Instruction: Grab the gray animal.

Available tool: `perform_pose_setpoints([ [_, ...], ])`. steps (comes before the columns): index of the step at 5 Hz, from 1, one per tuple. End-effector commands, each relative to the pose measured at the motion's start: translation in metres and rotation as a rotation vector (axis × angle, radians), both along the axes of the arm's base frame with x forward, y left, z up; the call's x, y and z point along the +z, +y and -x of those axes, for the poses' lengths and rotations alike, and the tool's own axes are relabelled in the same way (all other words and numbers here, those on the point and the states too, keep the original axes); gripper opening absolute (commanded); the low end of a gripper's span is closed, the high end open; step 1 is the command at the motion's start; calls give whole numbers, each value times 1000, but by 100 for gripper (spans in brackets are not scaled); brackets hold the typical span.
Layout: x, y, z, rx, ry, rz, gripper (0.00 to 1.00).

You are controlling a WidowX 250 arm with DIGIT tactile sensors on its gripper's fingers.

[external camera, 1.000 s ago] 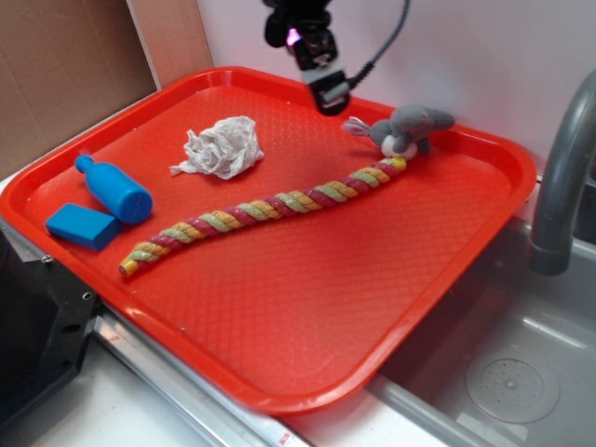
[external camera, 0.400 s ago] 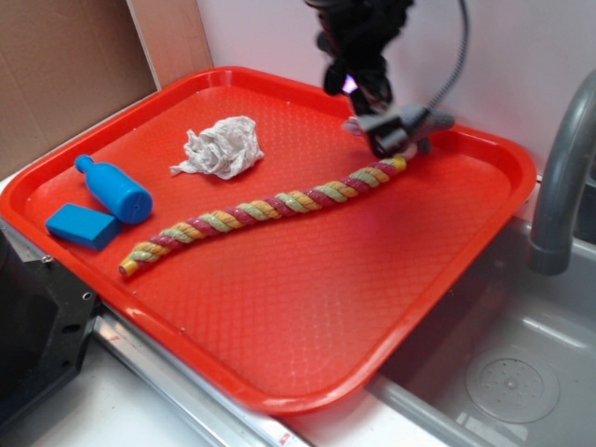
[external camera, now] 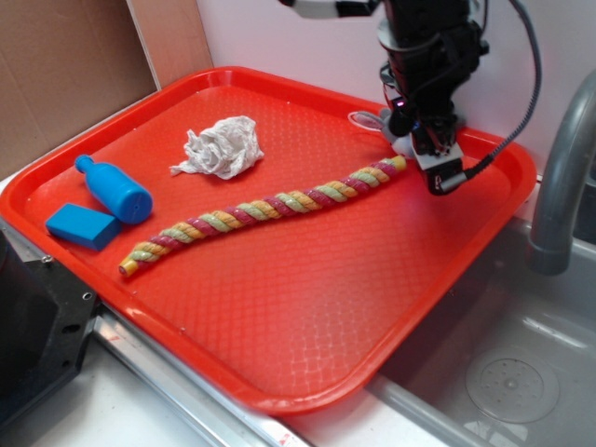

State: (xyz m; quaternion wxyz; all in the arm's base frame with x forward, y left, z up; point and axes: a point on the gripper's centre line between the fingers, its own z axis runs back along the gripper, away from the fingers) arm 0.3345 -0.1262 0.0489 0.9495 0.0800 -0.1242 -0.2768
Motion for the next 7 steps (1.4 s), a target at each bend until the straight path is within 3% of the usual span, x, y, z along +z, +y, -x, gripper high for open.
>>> perform_pose_setpoints([
  [1,28,18,-16,72,-69,-19,100],
  [3,52,35,22,57,-135,55,100],
  [4,44,41,12,40,-145,89,100],
  [7,16,15,-31,-72,-94,67,100],
])
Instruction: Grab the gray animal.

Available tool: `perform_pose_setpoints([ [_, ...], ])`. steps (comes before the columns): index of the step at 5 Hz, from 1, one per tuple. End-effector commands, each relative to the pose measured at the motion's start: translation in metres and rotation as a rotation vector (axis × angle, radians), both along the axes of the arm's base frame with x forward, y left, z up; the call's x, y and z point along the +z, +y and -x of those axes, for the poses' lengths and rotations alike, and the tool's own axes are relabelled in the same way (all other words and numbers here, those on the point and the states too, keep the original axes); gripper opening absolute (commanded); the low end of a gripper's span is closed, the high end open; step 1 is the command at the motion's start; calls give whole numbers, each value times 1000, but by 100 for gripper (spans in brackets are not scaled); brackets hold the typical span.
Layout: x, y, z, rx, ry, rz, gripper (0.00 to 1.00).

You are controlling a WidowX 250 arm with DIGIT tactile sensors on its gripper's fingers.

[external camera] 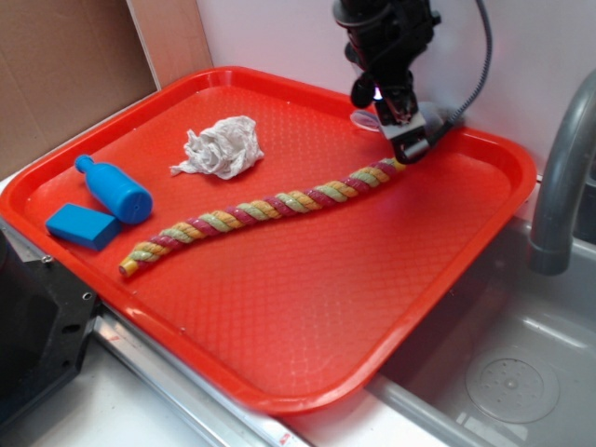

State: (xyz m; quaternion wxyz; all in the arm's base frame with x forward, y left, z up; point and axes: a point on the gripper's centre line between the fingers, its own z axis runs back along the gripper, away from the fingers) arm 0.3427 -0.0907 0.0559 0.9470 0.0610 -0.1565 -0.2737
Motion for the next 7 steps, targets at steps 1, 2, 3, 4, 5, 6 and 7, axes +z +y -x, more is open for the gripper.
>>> perform_pose_setpoints([
  [1,1,-31,-24,-97,-31,-5,100],
  [2,-4,-31,-19,-90,-41,1,95],
  [3,-10,-27,-20,-69,-22,-5,0],
  [4,-11,-24,-20,-55,-11,-16,0],
  [5,-8,-22,-16,-31,-5,-1,0],
  [6,15,-26,2,7,63,105,0],
  [7,53,-49,41,-28,175,245,0],
])
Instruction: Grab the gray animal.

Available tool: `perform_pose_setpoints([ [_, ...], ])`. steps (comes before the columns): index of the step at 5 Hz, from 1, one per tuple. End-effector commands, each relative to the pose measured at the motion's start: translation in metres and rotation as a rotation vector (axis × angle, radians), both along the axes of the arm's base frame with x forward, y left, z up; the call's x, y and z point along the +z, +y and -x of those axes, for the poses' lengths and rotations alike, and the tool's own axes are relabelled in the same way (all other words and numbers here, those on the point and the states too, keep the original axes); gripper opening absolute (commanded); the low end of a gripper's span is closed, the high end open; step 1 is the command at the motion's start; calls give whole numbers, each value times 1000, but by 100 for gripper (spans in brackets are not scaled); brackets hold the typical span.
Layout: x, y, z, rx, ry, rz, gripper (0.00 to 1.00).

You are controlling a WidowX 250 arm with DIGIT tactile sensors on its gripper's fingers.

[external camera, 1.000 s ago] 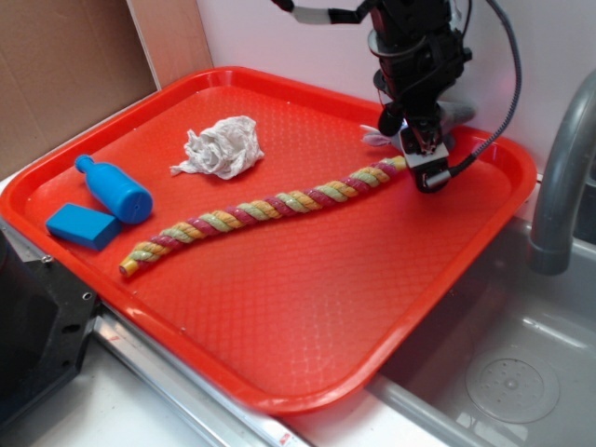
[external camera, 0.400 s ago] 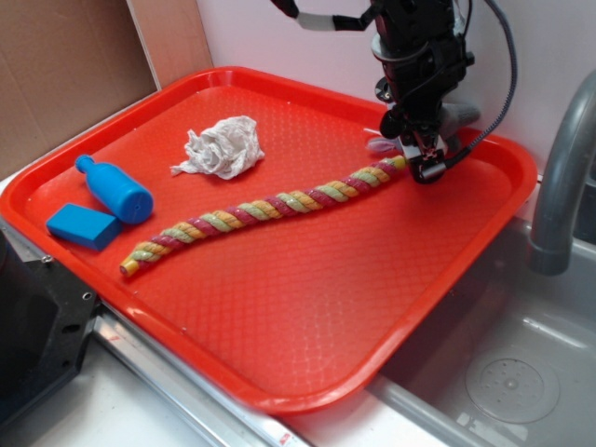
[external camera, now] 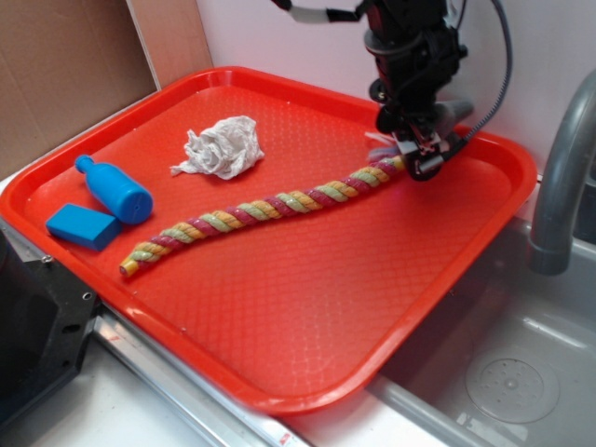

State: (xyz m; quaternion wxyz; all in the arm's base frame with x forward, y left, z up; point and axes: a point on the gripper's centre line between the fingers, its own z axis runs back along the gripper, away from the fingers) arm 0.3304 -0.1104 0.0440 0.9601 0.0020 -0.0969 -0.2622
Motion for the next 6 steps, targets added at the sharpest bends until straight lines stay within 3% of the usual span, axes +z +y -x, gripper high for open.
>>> perform_pose_setpoints([
  [1,83,-36,55,-25,74,192,0],
  [2,87,-29,55,-39,88,221,0],
  [3,89,-22,43,-70,29,142,100],
  [4,81,-26,17,-322,-98,68,100],
  [5,73,-47,-1,-537,-180,-34,100],
  [6,54,-63,-14,-597,-179,-94,100],
])
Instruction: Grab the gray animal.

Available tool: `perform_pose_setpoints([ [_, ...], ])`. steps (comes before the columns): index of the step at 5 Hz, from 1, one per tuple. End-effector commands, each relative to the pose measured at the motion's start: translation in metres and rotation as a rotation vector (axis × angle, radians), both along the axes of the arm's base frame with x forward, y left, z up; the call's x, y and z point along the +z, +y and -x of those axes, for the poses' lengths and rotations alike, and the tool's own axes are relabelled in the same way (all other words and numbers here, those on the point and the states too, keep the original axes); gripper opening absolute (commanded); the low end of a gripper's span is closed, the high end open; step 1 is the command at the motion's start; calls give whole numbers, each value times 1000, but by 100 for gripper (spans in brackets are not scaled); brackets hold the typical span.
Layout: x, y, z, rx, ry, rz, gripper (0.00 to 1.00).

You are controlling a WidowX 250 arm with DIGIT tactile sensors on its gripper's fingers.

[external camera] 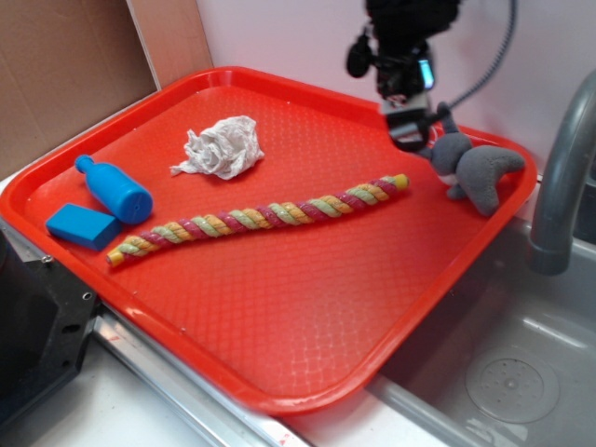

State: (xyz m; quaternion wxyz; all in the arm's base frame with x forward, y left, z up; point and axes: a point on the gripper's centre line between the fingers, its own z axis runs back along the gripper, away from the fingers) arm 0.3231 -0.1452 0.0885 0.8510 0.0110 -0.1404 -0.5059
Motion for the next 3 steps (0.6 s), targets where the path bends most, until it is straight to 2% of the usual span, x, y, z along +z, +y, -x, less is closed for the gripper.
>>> perform_pose_setpoints([
  [1,3,-38,-22,-139,-112,-4,100],
  [2,-8,-38,-24,-128,-81,-31,100],
  [3,-23,-26,-22,-82,-21,-47,100],
])
